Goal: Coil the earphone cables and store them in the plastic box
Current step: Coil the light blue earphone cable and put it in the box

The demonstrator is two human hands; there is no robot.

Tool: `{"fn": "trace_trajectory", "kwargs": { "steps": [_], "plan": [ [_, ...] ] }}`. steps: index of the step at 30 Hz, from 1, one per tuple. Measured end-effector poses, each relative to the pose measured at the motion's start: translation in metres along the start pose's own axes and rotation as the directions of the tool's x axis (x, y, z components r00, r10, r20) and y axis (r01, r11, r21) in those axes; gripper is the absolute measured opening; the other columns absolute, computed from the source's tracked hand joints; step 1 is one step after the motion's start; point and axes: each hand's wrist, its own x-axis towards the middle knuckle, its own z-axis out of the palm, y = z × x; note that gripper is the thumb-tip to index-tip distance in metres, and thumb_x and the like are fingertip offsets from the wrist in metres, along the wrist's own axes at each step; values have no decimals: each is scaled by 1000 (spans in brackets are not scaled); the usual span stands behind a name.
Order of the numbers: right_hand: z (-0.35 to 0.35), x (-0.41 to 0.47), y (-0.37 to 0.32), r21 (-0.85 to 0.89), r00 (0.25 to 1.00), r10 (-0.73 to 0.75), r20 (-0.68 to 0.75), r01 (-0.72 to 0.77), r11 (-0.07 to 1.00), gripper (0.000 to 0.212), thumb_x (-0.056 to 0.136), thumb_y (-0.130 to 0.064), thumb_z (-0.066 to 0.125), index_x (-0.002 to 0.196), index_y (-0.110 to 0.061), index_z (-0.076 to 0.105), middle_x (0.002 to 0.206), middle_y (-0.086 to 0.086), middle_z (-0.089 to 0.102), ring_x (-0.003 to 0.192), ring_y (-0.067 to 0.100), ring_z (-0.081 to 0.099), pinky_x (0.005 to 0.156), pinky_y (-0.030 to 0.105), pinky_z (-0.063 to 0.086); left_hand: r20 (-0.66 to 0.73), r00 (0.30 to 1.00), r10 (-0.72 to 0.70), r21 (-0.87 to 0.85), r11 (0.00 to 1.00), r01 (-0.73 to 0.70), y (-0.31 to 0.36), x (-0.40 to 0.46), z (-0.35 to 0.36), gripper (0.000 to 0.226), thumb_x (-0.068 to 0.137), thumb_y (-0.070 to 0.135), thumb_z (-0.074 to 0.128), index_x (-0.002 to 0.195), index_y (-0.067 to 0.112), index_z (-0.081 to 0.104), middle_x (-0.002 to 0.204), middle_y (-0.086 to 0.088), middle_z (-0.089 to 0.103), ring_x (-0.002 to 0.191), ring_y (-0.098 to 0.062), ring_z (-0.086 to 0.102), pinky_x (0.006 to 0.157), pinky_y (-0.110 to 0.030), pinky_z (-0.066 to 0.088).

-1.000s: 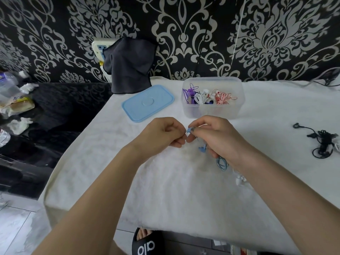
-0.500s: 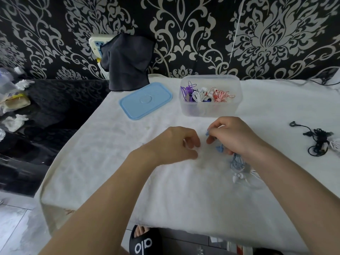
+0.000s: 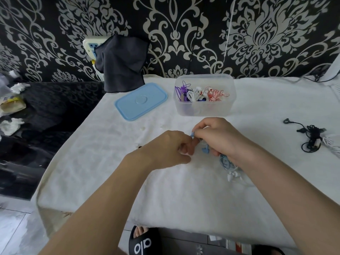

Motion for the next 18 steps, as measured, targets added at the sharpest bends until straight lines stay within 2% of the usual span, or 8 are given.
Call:
{"fn": "trace_trajectory", "kwargs": {
  "steps": [4, 6, 8, 10, 13, 18],
  "plan": [
    [-2, -1, -1, 6, 1000, 3, 4, -3, 1000, 9, 88, -18, 61, 87, -15, 70, 87, 5, 74, 35, 11, 42, 40, 21, 35, 4, 1000, -11, -33, 999, 11, 0, 2, 2, 12, 83, 15, 75, 94, 20, 73, 93, 6, 62, 76, 3, 52, 68, -7, 39],
    [-4, -2, -2, 25, 1000, 5, 3, -5, 1000, 9, 89, -17, 62, 88, -12, 70, 88, 7, 75, 33, 9, 41, 41, 21, 34, -5, 1000, -10, -50, 999, 10, -1, 2, 2, 10, 84, 14, 75, 90, 21, 71, 87, 10, 60, 72, 4, 52, 66, -6, 39],
    [-4, -4, -4, 54, 1000, -6, 9, 5, 999, 9, 90, -16, 61, 90, -11, 69, 85, 5, 76, 32, 8, 41, 41, 21, 33, -51, 998, -41, -117, 992, 34, -5, 0, -2, 11, 85, 15, 75, 86, 23, 68, 84, 13, 61, 67, 5, 53, 63, -6, 39],
    [-4, -7, -7, 100, 999, -37, 8, 36, 994, 9, 92, -17, 61, 92, -11, 68, 79, 0, 76, 33, 10, 39, 41, 22, 32, -125, 988, -89, -225, 973, 60, -11, -1, -9, 10, 87, 17, 76, 87, 23, 67, 91, 13, 68, 64, 4, 56, 63, -8, 41],
    [-2, -12, -13, 166, 995, -96, 5, 93, 982, 8, 94, -18, 61, 95, -16, 69, 82, -3, 76, 39, 17, 36, 41, 23, 31, -215, 965, -152, -331, 941, 74, -19, -3, -19, 13, 87, 20, 78, 86, 25, 66, 90, 10, 71, 64, 3, 55, 63, -10, 40],
    [3, -16, -19, 181, 990, -138, 12, 133, 974, 13, 95, -13, 59, 99, -18, 71, 91, 3, 74, 34, 6, 35, 42, 21, 29, -228, 947, -225, -472, 876, 94, -21, -8, -24, 10, 88, 16, 75, 90, 21, 67, 83, 10, 71, 63, -7, 59, 62, -24, 50]
  ]
}}
